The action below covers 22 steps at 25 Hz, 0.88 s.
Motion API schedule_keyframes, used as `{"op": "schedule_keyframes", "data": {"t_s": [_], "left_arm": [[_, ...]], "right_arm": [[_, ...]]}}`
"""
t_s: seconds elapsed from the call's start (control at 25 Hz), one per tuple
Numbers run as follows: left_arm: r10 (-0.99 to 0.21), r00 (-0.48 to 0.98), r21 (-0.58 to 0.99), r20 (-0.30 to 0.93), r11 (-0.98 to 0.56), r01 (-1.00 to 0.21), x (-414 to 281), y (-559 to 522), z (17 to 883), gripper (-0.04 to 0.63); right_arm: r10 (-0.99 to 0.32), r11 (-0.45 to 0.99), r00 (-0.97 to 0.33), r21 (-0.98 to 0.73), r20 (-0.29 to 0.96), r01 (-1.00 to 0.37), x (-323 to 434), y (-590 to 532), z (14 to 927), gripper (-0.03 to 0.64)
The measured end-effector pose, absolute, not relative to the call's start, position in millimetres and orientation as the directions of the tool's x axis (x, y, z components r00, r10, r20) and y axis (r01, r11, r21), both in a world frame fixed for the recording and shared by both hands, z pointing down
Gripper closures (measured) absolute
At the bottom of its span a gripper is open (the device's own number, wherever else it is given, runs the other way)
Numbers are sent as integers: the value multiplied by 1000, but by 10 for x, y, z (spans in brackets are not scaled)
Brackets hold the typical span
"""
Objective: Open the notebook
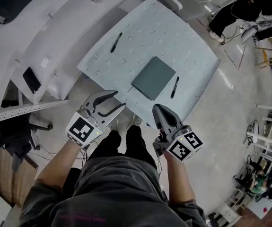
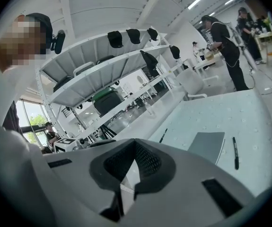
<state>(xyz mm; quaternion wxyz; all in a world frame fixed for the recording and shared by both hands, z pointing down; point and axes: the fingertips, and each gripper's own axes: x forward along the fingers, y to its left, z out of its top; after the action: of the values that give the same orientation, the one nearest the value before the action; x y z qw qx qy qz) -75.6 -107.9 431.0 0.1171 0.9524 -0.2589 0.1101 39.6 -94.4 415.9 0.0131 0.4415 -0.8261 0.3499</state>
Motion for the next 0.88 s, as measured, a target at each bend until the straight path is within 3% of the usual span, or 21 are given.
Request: {"op": "schedule_keyframes", "data": {"t_s": [0.56,0.88], "left_arm": [[-429,798,42,423,-870,-490,-176,-1486,5547,420],[-372,772,-73,516,-917,-393,44,-1573,6150,415]], "right_arm": [[-668,302,-623,-616,407,-727,850,-1232,5027,615],[-651,253,-615,-637,445,-728,1053,-1258,5445,615]]}}
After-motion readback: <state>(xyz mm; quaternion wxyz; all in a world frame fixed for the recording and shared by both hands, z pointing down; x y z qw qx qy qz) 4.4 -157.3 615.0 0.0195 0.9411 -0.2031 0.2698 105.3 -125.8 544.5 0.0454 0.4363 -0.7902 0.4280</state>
